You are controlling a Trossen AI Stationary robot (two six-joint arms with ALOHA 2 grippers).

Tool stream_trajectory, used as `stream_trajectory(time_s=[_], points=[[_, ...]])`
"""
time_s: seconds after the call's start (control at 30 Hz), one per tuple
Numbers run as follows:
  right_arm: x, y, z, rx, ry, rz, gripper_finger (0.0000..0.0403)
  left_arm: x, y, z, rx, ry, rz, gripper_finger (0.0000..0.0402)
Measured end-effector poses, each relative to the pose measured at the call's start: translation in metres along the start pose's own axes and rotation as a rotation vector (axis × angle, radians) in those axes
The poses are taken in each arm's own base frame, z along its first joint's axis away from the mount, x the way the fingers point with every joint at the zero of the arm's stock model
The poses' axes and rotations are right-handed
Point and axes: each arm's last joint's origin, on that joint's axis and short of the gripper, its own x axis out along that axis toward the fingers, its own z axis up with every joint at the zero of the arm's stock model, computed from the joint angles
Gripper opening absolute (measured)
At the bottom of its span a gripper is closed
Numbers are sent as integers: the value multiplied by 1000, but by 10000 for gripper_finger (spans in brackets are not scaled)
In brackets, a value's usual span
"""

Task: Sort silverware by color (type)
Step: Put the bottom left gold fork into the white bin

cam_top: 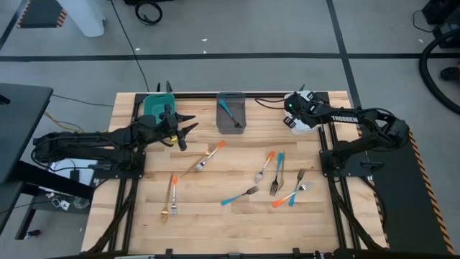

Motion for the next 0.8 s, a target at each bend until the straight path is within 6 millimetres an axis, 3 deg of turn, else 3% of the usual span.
stream_trajectory(time_s=[0.23, 0.4, 0.8], points=[[-1, 0, 1, 31, -3, 22, 68, 0, 0, 0, -18, 3, 0, 142], [-8, -6, 13, 73, 4, 23, 68, 0, 0, -1, -17, 15, -2, 142], [-48, -4, 53, 170, -70, 145, 67, 0, -1, -4, -92, 42, -18, 142]])
